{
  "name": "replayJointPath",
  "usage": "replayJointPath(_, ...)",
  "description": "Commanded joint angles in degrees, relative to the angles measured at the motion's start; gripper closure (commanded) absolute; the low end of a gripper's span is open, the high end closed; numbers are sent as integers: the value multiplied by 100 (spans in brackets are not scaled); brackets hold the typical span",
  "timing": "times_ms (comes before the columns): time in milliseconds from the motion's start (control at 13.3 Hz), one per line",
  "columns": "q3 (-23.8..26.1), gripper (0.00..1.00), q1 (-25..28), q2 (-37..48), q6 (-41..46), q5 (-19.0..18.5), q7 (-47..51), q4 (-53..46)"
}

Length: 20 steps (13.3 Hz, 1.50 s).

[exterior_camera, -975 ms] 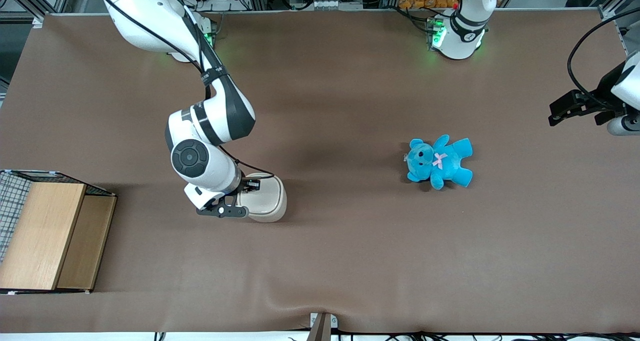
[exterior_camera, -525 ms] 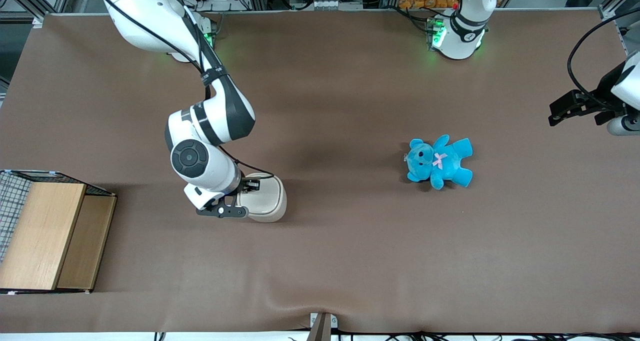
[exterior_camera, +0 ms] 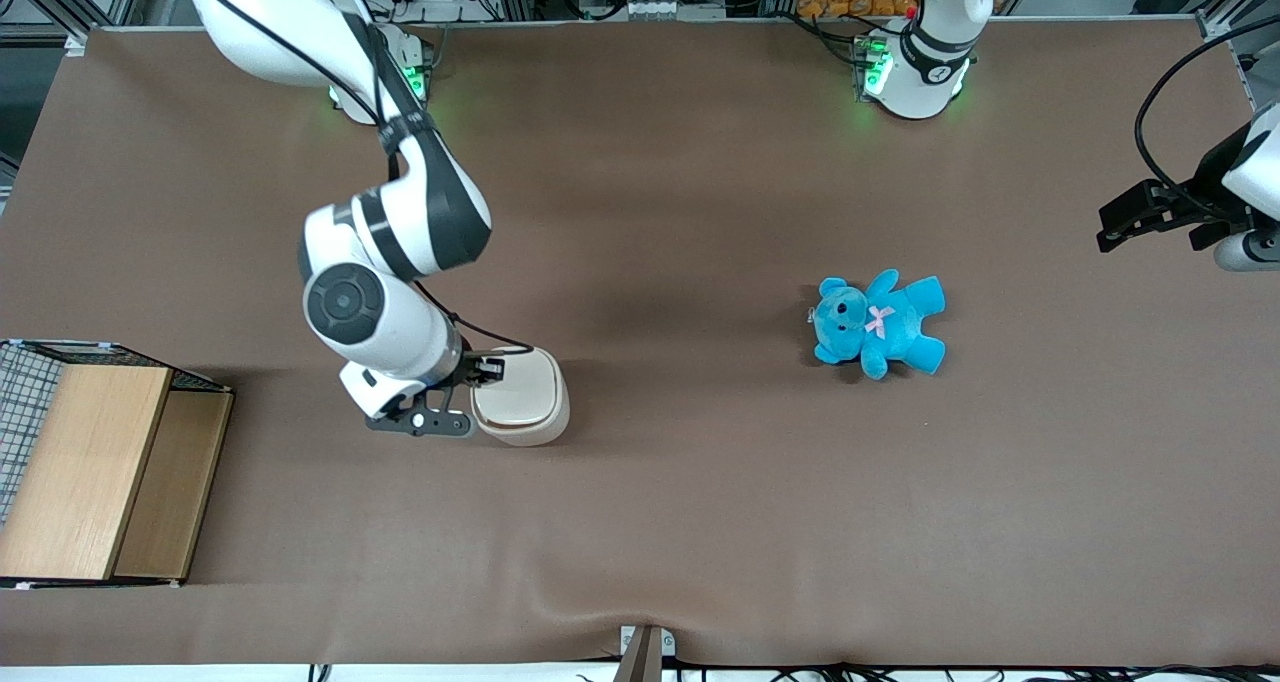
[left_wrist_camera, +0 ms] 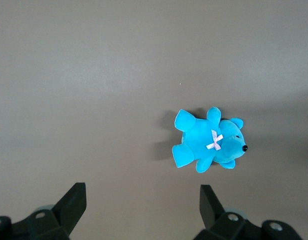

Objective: Open trash can with right arm
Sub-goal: 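Withdraw the right gripper away from the opened trash can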

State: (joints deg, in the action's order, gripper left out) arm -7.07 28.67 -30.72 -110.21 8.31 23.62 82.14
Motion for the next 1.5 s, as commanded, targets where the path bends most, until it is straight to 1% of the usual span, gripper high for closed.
replayJointPath(0, 30, 100, -151, 505, 377, -58, -129, 109)
replayJointPath(75, 21, 100, -256, 602, 465, -58, -277, 126)
replayJointPath(525, 12, 100, -1292, 1199, 1422, -67, -1419, 179)
replayJointPath(600, 12, 100, -1433, 1348, 1528, -110, -1595, 231)
replayJointPath(675, 12, 100, -1591, 1550, 1564, -250, -1797, 362)
replayJointPath(750, 12, 100, -1741, 1761, 1608, -312, -1991, 520)
replayJointPath(900, 12, 100, -2049, 2122, 1792, -348, -2413, 663)
replayJointPath(975, 12, 85, -2198, 2245, 1915, -426, -2589, 628)
replayJointPath(1050, 12, 3, -2286, 2342, 2012, -514, -2756, 575)
replayJointPath(1125, 12, 0, -2400, 2456, 2091, -532, -2801, 540)
replayJointPath(1275, 4, 0, -2489, 2693, 2397, -550, -2758, 505)
replayJointPath(1425, -49, 0, -2533, 2747, 2784, -594, -2635, 225)
